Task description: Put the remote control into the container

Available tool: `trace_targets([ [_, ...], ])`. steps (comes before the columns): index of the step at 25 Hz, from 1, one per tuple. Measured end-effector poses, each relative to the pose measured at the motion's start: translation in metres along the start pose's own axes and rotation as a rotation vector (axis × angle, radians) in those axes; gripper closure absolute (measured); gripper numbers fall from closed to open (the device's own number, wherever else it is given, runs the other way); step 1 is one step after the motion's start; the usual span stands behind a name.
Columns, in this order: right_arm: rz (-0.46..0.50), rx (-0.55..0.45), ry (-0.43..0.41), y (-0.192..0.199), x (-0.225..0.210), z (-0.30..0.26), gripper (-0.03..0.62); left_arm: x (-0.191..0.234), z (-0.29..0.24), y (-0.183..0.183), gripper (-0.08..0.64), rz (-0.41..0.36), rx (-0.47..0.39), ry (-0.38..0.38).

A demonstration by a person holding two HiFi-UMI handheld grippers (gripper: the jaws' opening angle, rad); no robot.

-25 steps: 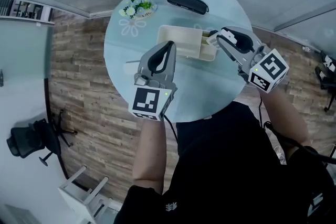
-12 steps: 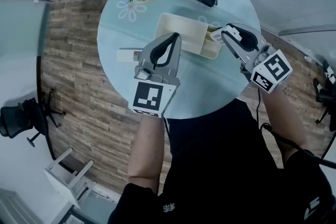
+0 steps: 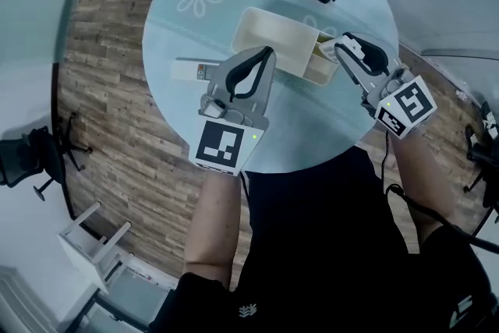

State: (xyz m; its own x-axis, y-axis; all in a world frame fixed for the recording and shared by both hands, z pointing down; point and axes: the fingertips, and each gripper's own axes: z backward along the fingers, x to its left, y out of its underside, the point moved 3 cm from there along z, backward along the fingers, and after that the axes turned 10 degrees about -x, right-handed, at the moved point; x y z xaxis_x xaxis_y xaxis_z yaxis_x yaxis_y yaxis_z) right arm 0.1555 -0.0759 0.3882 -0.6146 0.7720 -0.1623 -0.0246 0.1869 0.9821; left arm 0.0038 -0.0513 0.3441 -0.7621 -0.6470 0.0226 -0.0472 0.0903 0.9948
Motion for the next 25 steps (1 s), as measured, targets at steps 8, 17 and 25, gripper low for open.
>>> trace_targets([
  [8, 0.089, 0.044, -0.076, 0.016, 0.009, -0.009, 0.485, 0.002, -0.001, 0.012, 0.558, 0.015, 0.001, -0.015],
  [17, 0.190, 0.115, -0.113, 0.035, 0.018, -0.011, 0.485, 0.006, 0.002, 0.020, 0.558, 0.022, 0.010, -0.030],
  [25, 0.168, 0.147, -0.105, 0.049, 0.017, -0.012, 0.483, 0.006, 0.003, 0.016, 0.558, -0.017, 0.018, -0.024],
])
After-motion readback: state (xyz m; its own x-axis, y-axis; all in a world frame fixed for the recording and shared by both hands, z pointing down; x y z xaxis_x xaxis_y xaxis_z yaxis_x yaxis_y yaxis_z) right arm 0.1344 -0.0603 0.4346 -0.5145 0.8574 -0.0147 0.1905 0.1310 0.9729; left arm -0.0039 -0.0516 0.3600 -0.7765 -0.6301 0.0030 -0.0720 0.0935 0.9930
